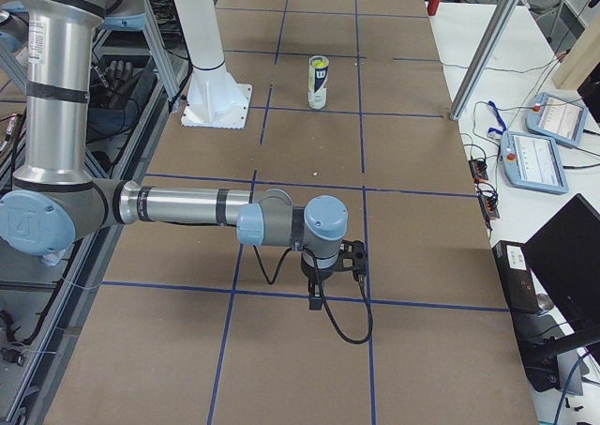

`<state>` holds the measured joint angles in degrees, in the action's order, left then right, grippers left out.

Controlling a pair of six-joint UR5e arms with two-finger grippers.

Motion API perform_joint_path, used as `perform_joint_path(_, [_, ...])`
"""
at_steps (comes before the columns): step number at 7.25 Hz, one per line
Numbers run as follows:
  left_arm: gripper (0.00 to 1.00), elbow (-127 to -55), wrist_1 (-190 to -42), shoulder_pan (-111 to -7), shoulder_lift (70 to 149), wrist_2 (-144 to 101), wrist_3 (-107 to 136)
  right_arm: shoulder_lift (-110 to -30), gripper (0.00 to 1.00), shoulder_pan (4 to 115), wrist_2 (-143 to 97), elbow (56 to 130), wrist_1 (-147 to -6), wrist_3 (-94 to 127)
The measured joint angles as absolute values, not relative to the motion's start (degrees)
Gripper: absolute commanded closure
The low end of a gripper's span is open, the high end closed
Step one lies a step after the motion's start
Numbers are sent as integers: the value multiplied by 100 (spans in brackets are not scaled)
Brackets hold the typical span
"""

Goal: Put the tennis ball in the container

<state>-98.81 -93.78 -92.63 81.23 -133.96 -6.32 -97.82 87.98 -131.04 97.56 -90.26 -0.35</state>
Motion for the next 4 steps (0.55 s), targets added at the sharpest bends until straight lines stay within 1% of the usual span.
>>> perform_joint_path(4, [0, -9929, -9378, -9264, 8127, -13395, -633, -9782, 0, 8798, -13105, 9756, -9026, -35])
